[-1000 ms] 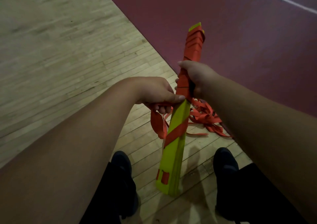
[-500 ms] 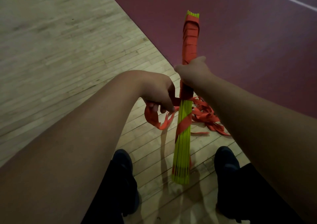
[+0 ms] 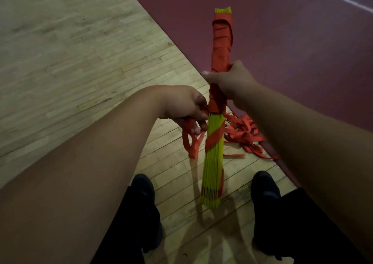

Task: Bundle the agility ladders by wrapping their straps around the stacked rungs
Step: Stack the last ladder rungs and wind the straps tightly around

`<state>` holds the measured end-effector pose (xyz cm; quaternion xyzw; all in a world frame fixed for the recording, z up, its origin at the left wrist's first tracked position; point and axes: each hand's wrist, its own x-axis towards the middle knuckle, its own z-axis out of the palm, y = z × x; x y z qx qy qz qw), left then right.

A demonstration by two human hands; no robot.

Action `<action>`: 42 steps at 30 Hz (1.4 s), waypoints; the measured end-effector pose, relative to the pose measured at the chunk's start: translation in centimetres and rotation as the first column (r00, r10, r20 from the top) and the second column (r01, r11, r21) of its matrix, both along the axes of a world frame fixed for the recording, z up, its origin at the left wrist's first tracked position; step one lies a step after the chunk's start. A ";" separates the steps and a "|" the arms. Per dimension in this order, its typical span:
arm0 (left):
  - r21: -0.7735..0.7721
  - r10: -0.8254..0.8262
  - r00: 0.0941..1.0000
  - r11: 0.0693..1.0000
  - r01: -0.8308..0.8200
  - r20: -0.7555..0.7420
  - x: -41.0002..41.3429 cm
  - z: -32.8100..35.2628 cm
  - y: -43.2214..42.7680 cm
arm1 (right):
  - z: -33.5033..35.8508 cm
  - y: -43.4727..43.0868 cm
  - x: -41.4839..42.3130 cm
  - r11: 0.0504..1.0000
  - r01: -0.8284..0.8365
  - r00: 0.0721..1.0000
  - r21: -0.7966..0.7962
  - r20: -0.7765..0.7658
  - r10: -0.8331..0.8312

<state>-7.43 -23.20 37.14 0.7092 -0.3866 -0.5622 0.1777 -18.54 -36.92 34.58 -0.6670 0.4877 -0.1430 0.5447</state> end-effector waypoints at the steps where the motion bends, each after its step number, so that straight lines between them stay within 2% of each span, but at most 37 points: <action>1: -0.009 0.013 1.000 1.000 -0.013 -0.003 -0.1 0.0 -0.1 | 0.1 0.0 -0.1 1.000 0.019 1.000 -0.007 0.012 -0.019; 9: -0.021 -0.008 0.993 1.000 0.010 0.119 -1.5 0.8 -0.5 | 0.5 -0.4 -1.0 0.989 0.150 0.988 -0.006 0.046 -0.150; 11: -0.010 -0.046 0.970 0.999 0.050 0.238 -2.2 0.7 -0.8 | 0.6 -0.4 -1.0 0.986 0.166 0.985 0.001 0.039 -0.166; 13: -0.013 -0.036 0.909 0.999 0.045 0.415 -3.0 0.0 -1.3 | 0.8 -0.6 -0.6 0.983 0.179 0.984 0.029 0.023 -0.179; 15: -0.058 0.034 0.835 0.998 -0.003 0.548 -3.7 -0.9 -1.7 | 1.5 -0.5 -0.2 0.969 0.196 0.978 0.148 0.042 -0.204; 16: -0.087 0.086 0.824 0.995 -0.045 0.559 -3.8 -1.2 -1.8 | 1.7 -0.7 -0.1 0.959 0.186 0.976 0.215 0.070 -0.205; 18: -0.155 0.204 0.871 0.977 -0.149 0.447 -3.2 -1.3 -1.7 | 2.4 -1.0 0.0 0.947 0.121 0.971 0.299 0.161 -0.175; 21: -0.206 0.340 0.931 0.928 -0.310 0.134 -1.4 -0.8 -1.3 | 3.9 -1.2 -0.7 0.923 -0.046 0.930 0.382 0.353 -0.100; 22: -0.209 0.389 0.921 0.901 -0.381 0.000 -1.0 -0.8 -1.3 | 4.4 -1.2 -1.0 0.909 -0.105 0.909 0.404 0.410 -0.078; 24: -0.201 0.470 0.846 0.830 -0.520 -0.250 -0.5 -0.4 -1.5 | 5.4 -1.0 -1.5 0.899 -0.180 0.888 0.400 0.459 -0.026; 26: -0.229 0.495 0.796 0.779 -0.584 -0.347 0.2 0.2 -1.8 | 5.8 -0.4 -1.9 0.927 -0.228 0.908 0.298 0.408 0.092; 28: -0.288 0.490 0.787 0.745 -0.602 -0.375 1.0 1.0 -1.9 | 5.6 0.4 -2.7 0.922 -0.321 0.920 0.216 0.304 0.249; 30: -0.334 0.502 0.774 0.705 -0.625 -0.386 1.6 1.6 -1.9 | 5.2 1.3 -3.6 0.881 -0.404 0.912 0.244 0.177 0.369; 32: -0.370 0.504 0.765 0.675 -0.638 -0.401 2.1 2.1 -1.7 | 5.0 2.2 -4.5 0.842 -0.452 0.892 0.294 0.137 0.431; 35: -0.425 0.470 0.801 0.681 -0.596 -0.369 2.3 2.9 -1.5 | 5.5 3.0 -5.1 0.874 -0.438 0.897 0.208 0.167 0.410; 38: -0.475 0.466 0.857 0.717 -0.511 -0.219 1.9 4.2 -1.1 | 5.9 3.6 -5.3 0.932 -0.362 0.923 0.017 0.148 0.356; 42: -0.494 0.432 0.901 0.774 -0.397 -0.049 1.1 6.0 0.1 | 6.8 4.9 -5.3 0.955 -0.268 0.950 -0.129 0.128 0.284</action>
